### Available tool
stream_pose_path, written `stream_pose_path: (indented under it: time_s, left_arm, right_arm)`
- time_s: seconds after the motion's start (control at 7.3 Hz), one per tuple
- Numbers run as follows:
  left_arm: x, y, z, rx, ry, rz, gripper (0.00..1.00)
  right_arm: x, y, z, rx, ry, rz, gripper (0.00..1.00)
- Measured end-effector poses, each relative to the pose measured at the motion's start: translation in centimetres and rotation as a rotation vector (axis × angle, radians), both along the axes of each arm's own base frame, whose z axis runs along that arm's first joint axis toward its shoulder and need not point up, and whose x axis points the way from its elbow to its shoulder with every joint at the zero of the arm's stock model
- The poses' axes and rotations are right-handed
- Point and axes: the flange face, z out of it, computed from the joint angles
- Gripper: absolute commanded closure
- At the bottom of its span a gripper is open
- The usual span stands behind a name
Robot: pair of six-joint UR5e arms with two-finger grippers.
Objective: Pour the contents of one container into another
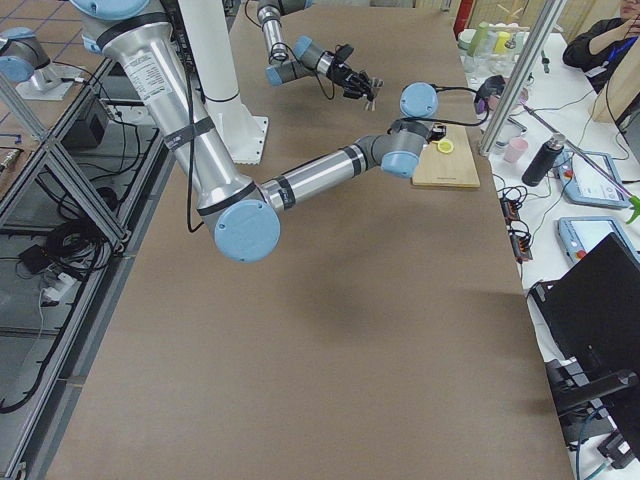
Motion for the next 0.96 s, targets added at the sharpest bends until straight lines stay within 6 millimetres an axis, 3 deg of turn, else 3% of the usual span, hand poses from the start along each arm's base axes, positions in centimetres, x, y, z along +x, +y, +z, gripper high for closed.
stream_pose_path:
  time_s: [0.14, 0.41, 0.68, 0.96]
  left_arm:
    - [0.6, 0.3, -2.1, 0.033, -0.010, 0.017, 1.00]
    - [1.7, 0.7, -4.3, 0.055, -0.009, 0.035, 1.00]
    - [3.6, 0.9, -6.3, 0.075, -0.003, 0.113, 1.00]
    - [4.9, 0.7, -6.8, 0.082, -0.009, 0.155, 1.00]
  right_arm:
    - [-0.4, 1.8, -2.6, -0.012, 0.007, -0.017, 1.00]
    - [-0.8, 5.2, -6.3, -0.028, 0.020, -0.041, 1.00]
    - [-0.3, 7.8, -8.5, -0.025, 0.027, -0.052, 1.00]
    - [0.2, 9.2, -10.2, -0.026, 0.046, -0.052, 1.00]
